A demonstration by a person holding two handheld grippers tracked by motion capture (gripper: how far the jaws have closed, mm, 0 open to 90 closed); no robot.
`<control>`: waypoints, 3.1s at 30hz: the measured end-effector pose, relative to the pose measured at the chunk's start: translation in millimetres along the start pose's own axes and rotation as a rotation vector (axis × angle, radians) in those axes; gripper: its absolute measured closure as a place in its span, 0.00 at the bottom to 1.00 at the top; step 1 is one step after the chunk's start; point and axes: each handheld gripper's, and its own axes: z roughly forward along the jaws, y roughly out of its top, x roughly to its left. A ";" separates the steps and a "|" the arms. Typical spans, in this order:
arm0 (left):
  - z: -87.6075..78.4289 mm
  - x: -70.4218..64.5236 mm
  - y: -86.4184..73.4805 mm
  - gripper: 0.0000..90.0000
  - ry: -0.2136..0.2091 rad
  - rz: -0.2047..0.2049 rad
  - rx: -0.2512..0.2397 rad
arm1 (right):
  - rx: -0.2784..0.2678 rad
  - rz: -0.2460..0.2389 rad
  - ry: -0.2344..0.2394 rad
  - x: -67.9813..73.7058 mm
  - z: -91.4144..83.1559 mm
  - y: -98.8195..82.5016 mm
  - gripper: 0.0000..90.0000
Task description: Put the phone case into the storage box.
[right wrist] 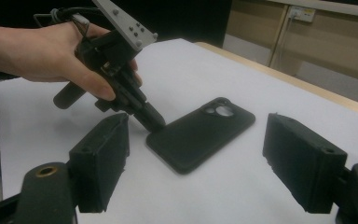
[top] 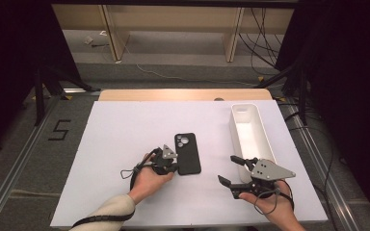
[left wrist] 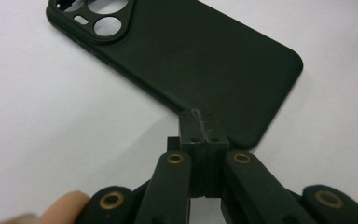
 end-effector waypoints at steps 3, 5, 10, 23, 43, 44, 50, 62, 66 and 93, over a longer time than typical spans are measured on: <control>2.0 -2.0 2.0 1.00 -0.004 0.000 -0.001 | 0.001 0.000 0.000 -0.2 0.0 -0.2 0.26; 3.3 -3.2 3.3 1.00 -0.005 0.000 -0.003 | 0.000 0.002 0.000 -0.4 0.3 -0.5 0.26; 6.7 -6.2 6.3 1.00 -0.008 0.002 -0.007 | 0.000 0.001 0.001 -0.3 0.5 -0.4 0.26; 14.9 -13.1 14.1 1.00 -0.015 0.007 -0.015 | 0.002 0.002 -0.003 -0.8 -0.1 -0.2 0.27; 11.2 -17.1 17.9 0.96 -0.032 0.040 -0.063 | 0.018 -0.003 -0.015 1.1 3.6 2.5 0.26; 7.1 -15.9 18.1 0.93 -0.034 0.046 -0.077 | 0.020 -0.008 -0.018 1.5 4.4 3.9 0.26; -24.0 -6.8 13.5 0.77 -0.071 0.044 -0.179 | 0.024 -0.007 -0.037 0.5 4.3 6.5 0.26; -80.9 4.4 -9.6 0.14 -0.064 0.014 -0.308 | 0.039 0.002 -0.067 -2.0 7.2 8.7 0.25; -92.6 9.1 -18.0 0.00 -0.029 0.004 -0.313 | 0.046 0.009 -0.073 -3.7 7.9 8.4 0.24; -121.5 22.5 -49.8 0.00 -0.002 -0.017 -0.371 | 0.073 0.029 -0.109 -11.4 19.5 11.1 0.20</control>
